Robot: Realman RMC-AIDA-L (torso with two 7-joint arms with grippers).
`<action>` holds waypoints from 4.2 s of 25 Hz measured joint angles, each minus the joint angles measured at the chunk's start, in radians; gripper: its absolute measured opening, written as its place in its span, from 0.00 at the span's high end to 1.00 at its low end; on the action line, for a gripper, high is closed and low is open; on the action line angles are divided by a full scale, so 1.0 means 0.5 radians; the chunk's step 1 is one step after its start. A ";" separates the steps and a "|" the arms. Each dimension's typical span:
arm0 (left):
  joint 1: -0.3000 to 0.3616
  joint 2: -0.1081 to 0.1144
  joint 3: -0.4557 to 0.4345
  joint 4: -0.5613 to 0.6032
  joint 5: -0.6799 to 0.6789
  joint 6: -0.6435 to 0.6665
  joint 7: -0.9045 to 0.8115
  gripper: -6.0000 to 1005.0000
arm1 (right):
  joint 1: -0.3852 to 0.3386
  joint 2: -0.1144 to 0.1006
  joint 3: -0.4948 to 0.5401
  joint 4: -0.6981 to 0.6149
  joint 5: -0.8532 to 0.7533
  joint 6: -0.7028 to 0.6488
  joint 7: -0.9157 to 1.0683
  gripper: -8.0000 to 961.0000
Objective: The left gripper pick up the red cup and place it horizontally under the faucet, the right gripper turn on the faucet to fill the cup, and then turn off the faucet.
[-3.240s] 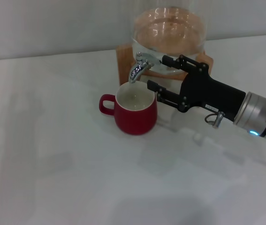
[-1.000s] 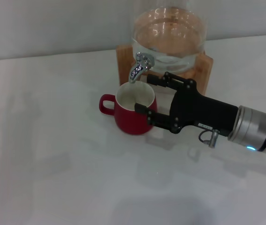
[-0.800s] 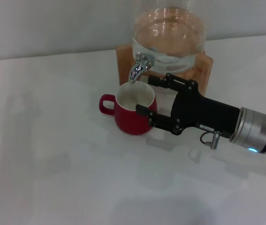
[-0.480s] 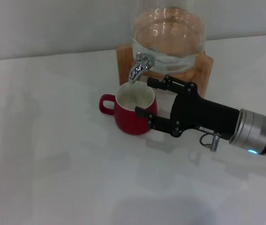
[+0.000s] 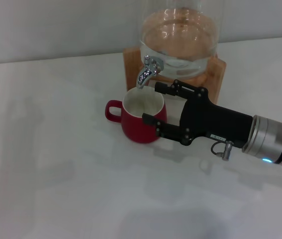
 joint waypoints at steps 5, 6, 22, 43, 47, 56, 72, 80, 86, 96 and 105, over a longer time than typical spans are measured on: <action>-0.003 0.004 -0.002 0.000 0.000 0.001 -0.001 0.57 | 0.006 0.000 0.000 0.000 0.000 -0.001 0.001 0.27; -0.005 0.004 -0.002 0.000 0.000 0.002 -0.001 0.57 | 0.006 0.000 0.000 0.000 0.000 -0.002 0.002 0.27; -0.010 0.003 -0.002 0.000 0.001 -0.007 0.008 0.57 | 0.003 0.000 0.000 0.000 0.000 -0.001 0.003 0.27; -0.023 0.003 -0.002 -0.003 0.000 -0.011 0.008 0.57 | -0.005 0.000 -0.009 -0.015 0.000 0.000 0.003 0.27; -0.022 0.003 -0.002 -0.003 0.000 -0.011 0.008 0.57 | -0.005 0.000 -0.009 -0.015 0.000 0.000 0.003 0.27; -0.023 0.003 -0.002 -0.003 0.000 -0.011 0.011 0.57 | -0.005 0.000 -0.017 -0.015 0.000 0.005 0.003 0.27; -0.025 0.005 -0.002 -0.003 0.000 -0.013 0.009 0.57 | -0.003 0.000 -0.043 -0.016 0.000 0.015 0.028 0.27; -0.025 0.006 -0.002 -0.003 0.000 -0.013 0.007 0.57 | -0.001 0.000 -0.055 -0.018 0.000 0.031 0.029 0.27; -0.025 0.006 -0.002 -0.001 0.000 -0.013 0.003 0.57 | 0.002 0.000 -0.070 -0.021 0.000 0.032 0.030 0.27; -0.025 0.003 0.010 -0.002 0.001 -0.039 -0.001 0.57 | 0.007 0.000 -0.104 -0.033 0.000 0.040 0.031 0.27; -0.025 0.002 0.010 0.011 0.000 -0.041 -0.001 0.57 | 0.021 0.000 -0.131 -0.047 0.008 -0.002 0.031 0.27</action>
